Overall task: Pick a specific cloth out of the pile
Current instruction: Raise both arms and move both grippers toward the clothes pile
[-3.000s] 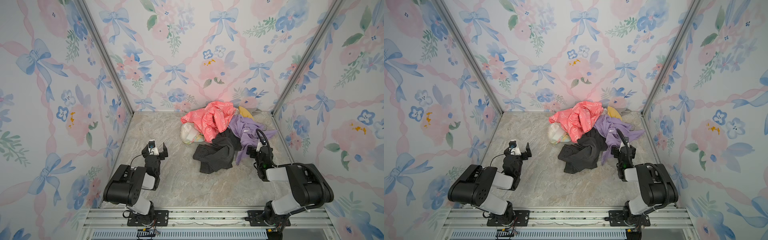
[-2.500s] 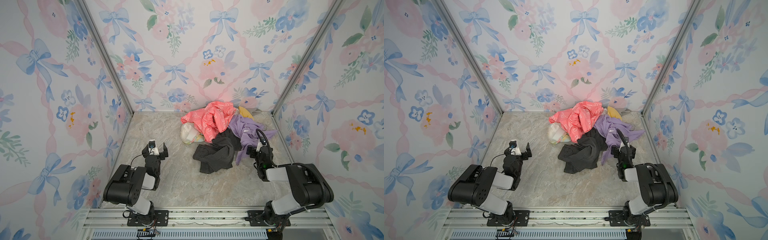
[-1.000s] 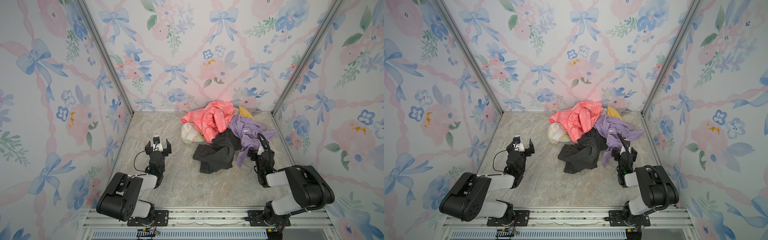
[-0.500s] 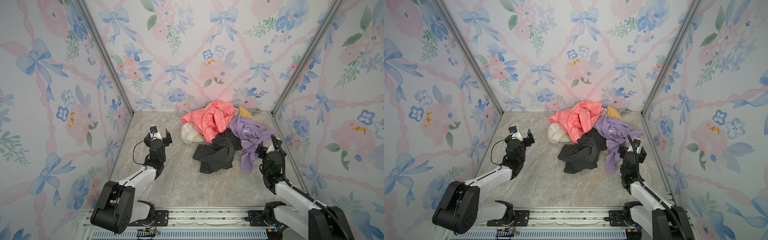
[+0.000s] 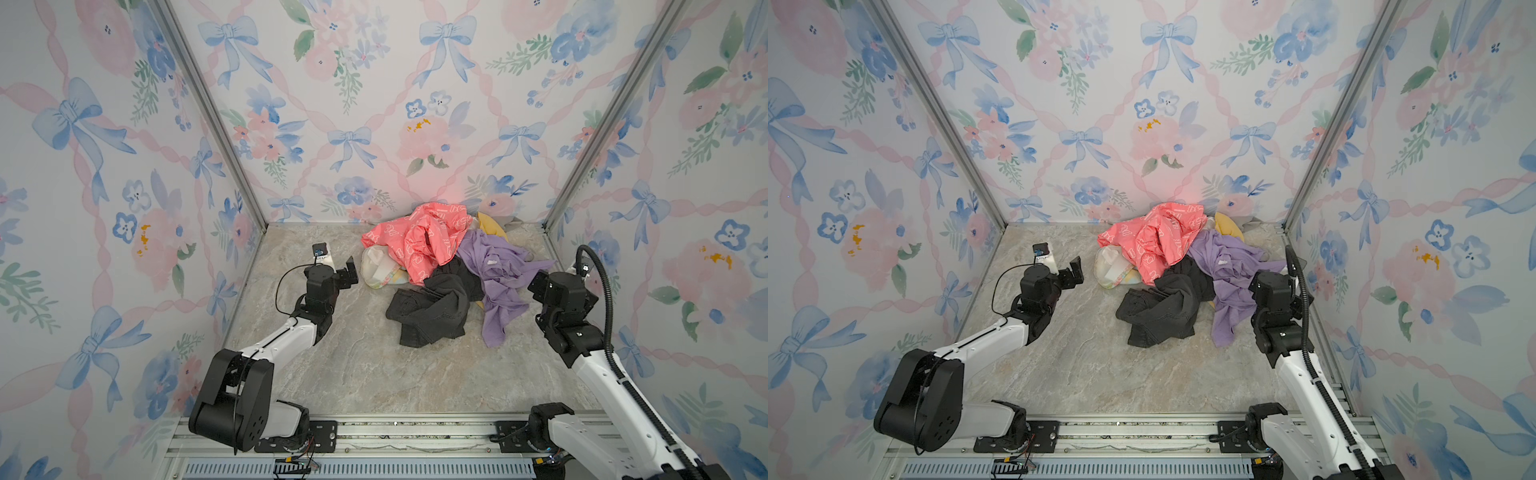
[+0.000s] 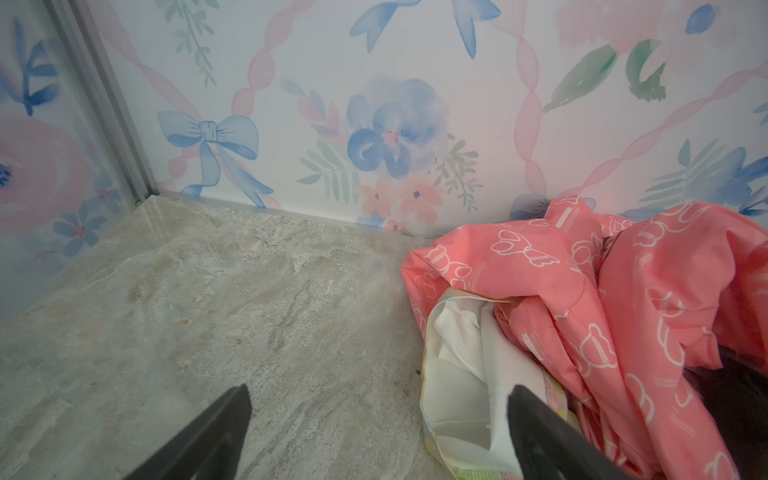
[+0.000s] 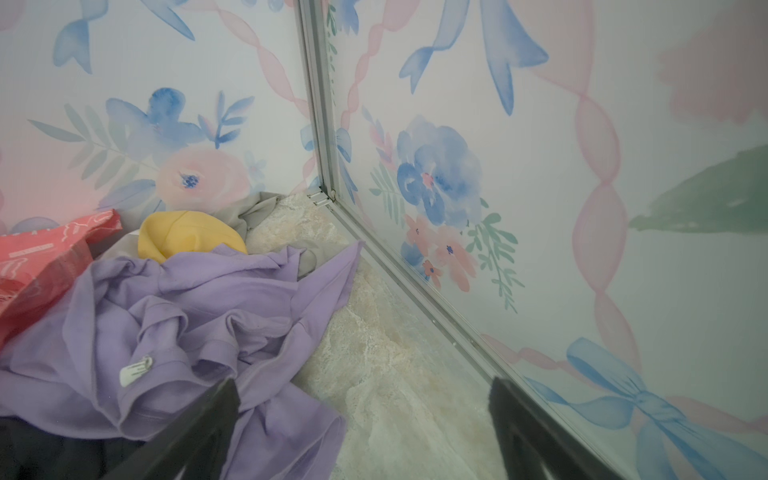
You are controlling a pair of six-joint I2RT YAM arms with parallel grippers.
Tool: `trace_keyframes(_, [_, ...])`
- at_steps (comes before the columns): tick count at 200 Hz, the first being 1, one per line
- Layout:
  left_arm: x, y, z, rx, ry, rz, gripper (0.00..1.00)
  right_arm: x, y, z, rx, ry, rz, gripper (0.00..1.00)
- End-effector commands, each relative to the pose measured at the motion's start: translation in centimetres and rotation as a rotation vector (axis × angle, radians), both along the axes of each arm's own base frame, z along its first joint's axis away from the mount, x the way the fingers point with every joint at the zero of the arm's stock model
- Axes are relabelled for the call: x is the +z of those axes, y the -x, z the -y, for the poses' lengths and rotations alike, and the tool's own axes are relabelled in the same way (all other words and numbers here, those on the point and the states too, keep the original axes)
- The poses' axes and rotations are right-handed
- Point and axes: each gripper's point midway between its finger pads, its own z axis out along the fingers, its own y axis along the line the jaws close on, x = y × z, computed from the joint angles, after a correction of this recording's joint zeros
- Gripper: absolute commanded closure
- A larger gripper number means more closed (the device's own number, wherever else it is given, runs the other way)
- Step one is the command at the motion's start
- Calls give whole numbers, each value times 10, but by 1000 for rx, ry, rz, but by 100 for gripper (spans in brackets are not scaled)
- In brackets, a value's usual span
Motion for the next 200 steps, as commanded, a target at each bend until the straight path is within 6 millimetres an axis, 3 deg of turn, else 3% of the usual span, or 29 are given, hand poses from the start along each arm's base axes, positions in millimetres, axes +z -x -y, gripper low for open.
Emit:
trace_keyframes(1, [-7,-7,20,-78,35,-63,2,-2,-7,-19,105,-66,-116,3])
trace_keyframes(59, [-26,-15,32,-108,34,-176,2,18,-52,-108,447,-84,-193,3])
trace_keyframes(109, [-38,-17,45,-166,58,-251,2,17,-69,-171,696,-83,-269,3])
trace_keyframes(160, [-38,-16,56,-219,62,-278,2,38,-88,-192,775,-37,-270,3])
trace_keyframes(179, [-26,-12,60,-239,55,-254,2,41,-93,-194,782,-24,-282,3])
trace_keyframes(200, [-10,1,80,-305,2,-209,2,41,-93,-192,784,-14,-291,3])
